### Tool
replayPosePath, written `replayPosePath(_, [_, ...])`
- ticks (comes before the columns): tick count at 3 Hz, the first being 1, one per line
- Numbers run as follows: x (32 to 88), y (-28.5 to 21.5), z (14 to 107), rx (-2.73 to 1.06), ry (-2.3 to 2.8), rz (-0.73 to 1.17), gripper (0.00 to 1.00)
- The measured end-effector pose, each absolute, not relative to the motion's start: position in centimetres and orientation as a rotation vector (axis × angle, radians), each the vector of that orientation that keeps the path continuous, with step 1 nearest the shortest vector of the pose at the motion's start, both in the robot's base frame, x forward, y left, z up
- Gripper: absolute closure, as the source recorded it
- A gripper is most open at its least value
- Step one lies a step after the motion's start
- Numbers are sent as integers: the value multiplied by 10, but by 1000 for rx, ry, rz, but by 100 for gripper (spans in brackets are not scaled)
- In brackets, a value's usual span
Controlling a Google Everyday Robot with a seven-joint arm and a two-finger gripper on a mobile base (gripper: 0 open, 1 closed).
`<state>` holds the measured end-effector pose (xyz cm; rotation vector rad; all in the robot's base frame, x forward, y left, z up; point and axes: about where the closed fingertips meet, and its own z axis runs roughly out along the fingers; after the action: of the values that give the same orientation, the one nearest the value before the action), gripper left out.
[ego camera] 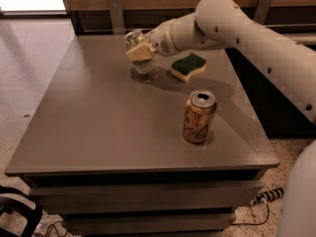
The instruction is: Knock 7up can over
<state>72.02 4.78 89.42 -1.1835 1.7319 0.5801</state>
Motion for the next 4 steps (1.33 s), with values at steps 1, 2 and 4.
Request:
replayPosePath(1, [720,46,903,-1228,1799,522,100])
replayPosePath(2, [724,45,911,-1290,1881,458,100])
replayPosePath(4, [732,47,902,-1375,1971,426,100])
